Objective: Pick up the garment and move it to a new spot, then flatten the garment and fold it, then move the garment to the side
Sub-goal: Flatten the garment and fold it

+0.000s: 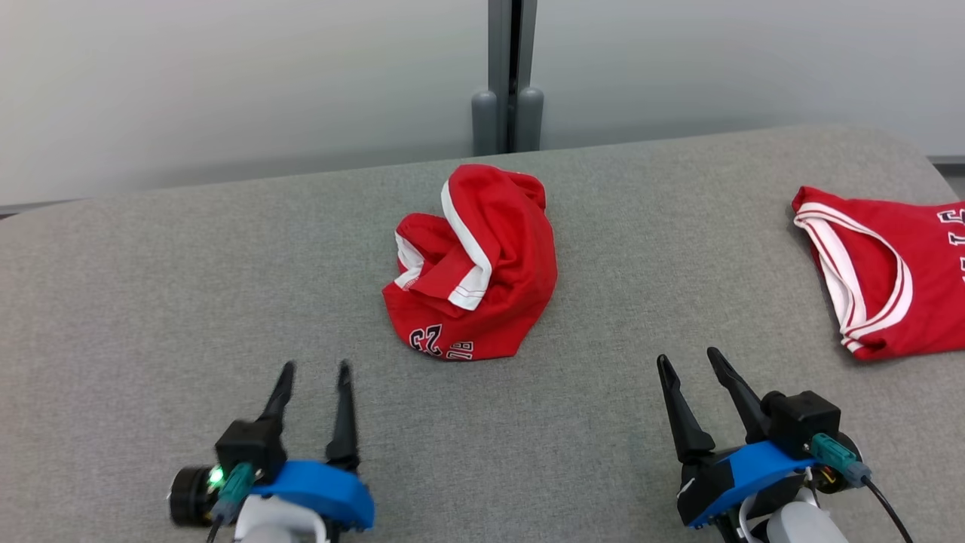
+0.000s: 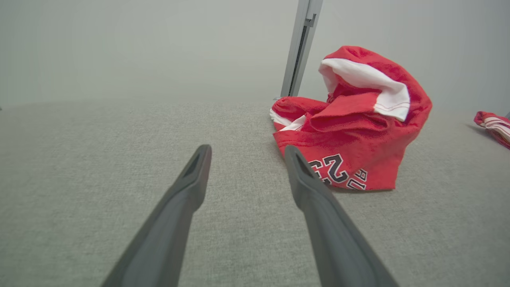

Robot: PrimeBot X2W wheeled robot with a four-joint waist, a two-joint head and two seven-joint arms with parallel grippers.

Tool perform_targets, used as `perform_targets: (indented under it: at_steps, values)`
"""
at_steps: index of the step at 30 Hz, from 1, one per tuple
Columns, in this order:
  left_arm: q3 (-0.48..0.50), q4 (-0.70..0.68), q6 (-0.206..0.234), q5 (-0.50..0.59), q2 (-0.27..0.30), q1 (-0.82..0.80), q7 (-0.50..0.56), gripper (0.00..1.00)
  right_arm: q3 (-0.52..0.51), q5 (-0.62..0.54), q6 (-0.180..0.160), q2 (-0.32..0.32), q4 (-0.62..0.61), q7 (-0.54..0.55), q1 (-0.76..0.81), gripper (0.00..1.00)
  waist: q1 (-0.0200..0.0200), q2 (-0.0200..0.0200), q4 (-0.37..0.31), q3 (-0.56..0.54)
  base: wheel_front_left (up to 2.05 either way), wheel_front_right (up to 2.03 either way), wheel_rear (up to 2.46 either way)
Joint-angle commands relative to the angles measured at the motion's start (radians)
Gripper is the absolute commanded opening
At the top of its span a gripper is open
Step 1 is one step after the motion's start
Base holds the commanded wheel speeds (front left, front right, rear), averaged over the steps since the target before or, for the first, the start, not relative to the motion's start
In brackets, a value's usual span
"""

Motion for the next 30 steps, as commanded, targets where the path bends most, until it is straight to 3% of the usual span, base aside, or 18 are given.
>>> perform_targets:
  at_steps: [1,5,13,30]
  values:
    - [-0.013,-0.001,-0.009,0.002,-0.002,-0.027,-0.005,1.00,0.001,0.002,0.000,-0.001,-0.003,0.000,-0.002,1.00,0.0000,-0.0001,-0.001,0.006,0.00,0.00,0.00]
    - [-0.102,0.024,-0.036,-0.017,-0.001,-0.105,-0.005,1.00,0.009,0.003,0.000,-0.001,-0.003,0.000,-0.019,1.00,0.0000,-0.0001,-0.017,0.041,0.00,0.00,0.00]
    - [-0.224,0.089,-0.050,-0.058,-0.001,-0.223,-0.005,1.00,0.027,0.009,0.000,-0.001,0.001,0.000,-0.047,1.00,0.0000,-0.0001,-0.071,0.095,0.00,0.00,0.00]
    - [-0.233,0.095,0.007,-0.007,-0.001,-0.280,-0.005,1.00,0.041,0.016,0.000,-0.001,-0.001,0.000,-0.071,1.00,0.0000,-0.0001,-0.113,0.137,0.00,0.00,0.00]
